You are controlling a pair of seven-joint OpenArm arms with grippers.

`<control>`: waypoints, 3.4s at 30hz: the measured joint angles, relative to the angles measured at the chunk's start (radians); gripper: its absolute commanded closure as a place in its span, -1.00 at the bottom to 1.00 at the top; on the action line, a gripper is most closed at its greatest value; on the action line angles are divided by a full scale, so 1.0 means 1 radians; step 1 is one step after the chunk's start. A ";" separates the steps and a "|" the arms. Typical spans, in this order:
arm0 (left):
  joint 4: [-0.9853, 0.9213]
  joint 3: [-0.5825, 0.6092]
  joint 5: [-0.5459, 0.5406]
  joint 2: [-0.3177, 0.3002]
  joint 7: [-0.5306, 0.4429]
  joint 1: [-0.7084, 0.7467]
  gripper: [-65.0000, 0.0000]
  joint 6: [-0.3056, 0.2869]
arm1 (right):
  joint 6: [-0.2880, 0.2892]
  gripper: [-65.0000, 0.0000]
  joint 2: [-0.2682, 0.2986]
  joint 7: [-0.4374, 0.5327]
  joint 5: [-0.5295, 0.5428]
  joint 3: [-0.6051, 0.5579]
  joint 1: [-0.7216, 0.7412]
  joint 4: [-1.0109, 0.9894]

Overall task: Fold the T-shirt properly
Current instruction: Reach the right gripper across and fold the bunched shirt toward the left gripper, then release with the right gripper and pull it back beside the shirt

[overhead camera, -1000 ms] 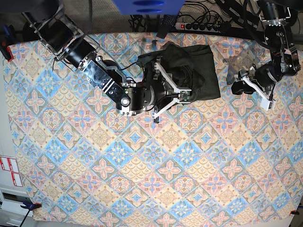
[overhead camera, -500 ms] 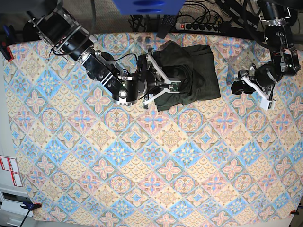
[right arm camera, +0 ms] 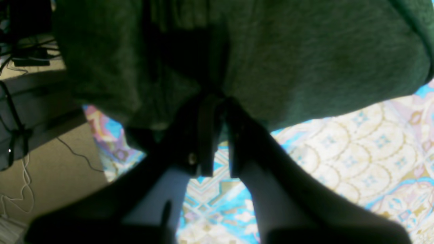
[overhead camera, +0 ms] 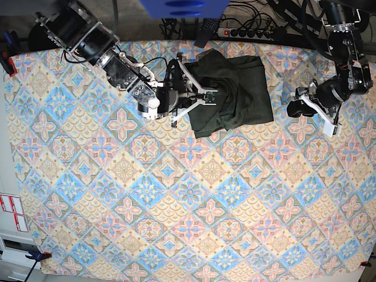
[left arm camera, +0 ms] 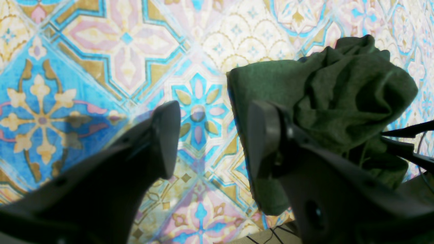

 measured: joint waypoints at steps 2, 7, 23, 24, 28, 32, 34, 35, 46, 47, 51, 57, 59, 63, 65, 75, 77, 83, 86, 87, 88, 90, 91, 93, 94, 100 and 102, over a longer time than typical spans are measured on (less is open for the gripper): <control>0.000 0.000 0.000 0.000 0.000 0.000 0.02 0.000 | 0.000 0.81 0.000 0.000 -0.002 -0.006 -0.001 0.000; 0.000 0.000 0.000 0.000 0.000 0.000 0.02 0.000 | 0.000 0.80 -0.011 -0.003 -0.003 -0.005 -0.001 0.000; 0.000 0.000 0.001 0.002 0.000 -0.005 0.02 -0.002 | 0.000 0.80 -0.133 0.016 0.003 -0.243 0.158 -0.027; 0.000 0.002 0.001 0.002 0.000 -0.009 0.02 -0.002 | 0.000 0.80 -0.133 0.010 0.008 -0.248 0.150 -0.045; 0.000 0.059 0.000 -0.002 0.000 -0.024 0.03 -0.002 | 0.007 0.80 -0.145 -0.014 -0.003 -0.249 0.133 -0.059; 0.031 0.101 0.000 0.000 0.007 -0.036 0.26 -0.002 | 0.005 0.81 -0.179 0.016 0.003 -0.154 0.140 -0.018; 0.053 0.116 -0.002 -0.005 -0.004 -0.043 0.39 -0.002 | 0.005 0.81 -0.177 0.015 0.006 -0.070 0.136 -0.011; 0.058 0.125 0.000 -0.005 -0.008 -0.045 0.44 -0.002 | 0.003 0.81 -0.169 0.011 -0.001 -0.032 0.138 -0.011; 0.060 0.156 0.001 -0.003 0.001 -0.039 0.58 -0.002 | 0.003 0.81 -0.163 0.050 -0.002 0.069 0.142 -0.101; 0.060 0.144 0.000 0.000 0.001 -0.039 0.60 -0.003 | 0.003 0.81 -0.159 0.059 -0.002 0.069 0.141 -0.121; 0.060 0.084 0.003 -0.004 0.000 -0.026 0.60 0.001 | 0.000 0.81 -0.150 0.079 -0.014 0.064 0.136 -0.190; 0.060 0.085 -0.003 -0.002 0.000 -0.025 0.60 0.000 | 0.000 0.80 -0.282 0.106 -0.003 0.063 0.141 -0.266; 0.059 0.088 0.002 -0.002 0.000 -0.022 0.60 0.000 | 0.000 0.80 -0.311 0.125 -0.006 0.062 0.141 -0.278; 0.059 0.092 0.000 0.002 0.000 -0.022 0.61 0.000 | 0.000 0.80 -0.354 0.129 -0.010 0.063 0.144 -0.281; 0.059 0.114 0.001 -0.002 0.000 -0.022 0.61 0.000 | 0.000 0.80 -0.366 0.163 -0.006 0.063 0.144 -0.281; 0.065 0.263 0.003 -0.022 -0.001 -0.027 0.61 0.001 | -0.002 0.81 -0.244 0.162 -0.001 0.279 0.122 -0.063; 0.090 0.290 0.001 -0.017 -0.001 -0.025 0.61 0.000 | 0.000 0.81 -0.173 0.154 0.010 0.334 0.095 0.001; 0.111 0.304 0.004 0.021 0.003 -0.071 0.61 -0.002 | 0.008 0.81 -0.028 0.076 -0.004 0.378 -0.075 0.095; 0.111 0.312 0.000 0.050 -0.001 -0.117 0.61 0.000 | 0.003 0.81 0.001 0.104 0.005 0.379 -0.119 0.170; 0.111 0.312 0.002 0.058 0.001 -0.130 0.61 0.000 | 0.003 0.81 0.013 0.100 0.003 0.381 -0.139 0.189; 0.111 0.307 0.002 0.069 -0.005 -0.137 0.61 0.001 | -0.001 0.81 0.023 0.087 -0.006 0.385 -0.159 0.202; 0.111 0.307 0.004 0.086 -0.002 -0.143 0.61 0.000 | 0.000 0.81 0.039 0.057 -0.010 0.385 -0.201 0.213; 0.111 0.312 0.005 0.093 0.004 -0.144 0.61 0.001 | 0.001 0.81 0.042 0.052 -0.010 0.384 -0.219 0.219; 0.097 0.327 0.005 0.108 -0.001 -0.153 0.61 0.000 | 0.001 0.81 0.041 0.056 -0.008 0.383 -0.246 0.237; 0.079 0.349 0.000 0.108 -0.006 -0.159 0.62 0.000 | 0.001 0.81 0.039 0.067 -0.003 0.383 -0.253 0.245; -0.065 0.505 0.059 0.060 0.002 -0.201 0.62 0.000 | 0.000 0.81 0.036 0.065 -0.003 0.374 -0.263 0.248; -0.064 0.508 0.095 0.042 0.001 -0.199 0.62 0.001 | 0.000 0.81 0.036 0.066 -0.003 0.374 -0.264 0.248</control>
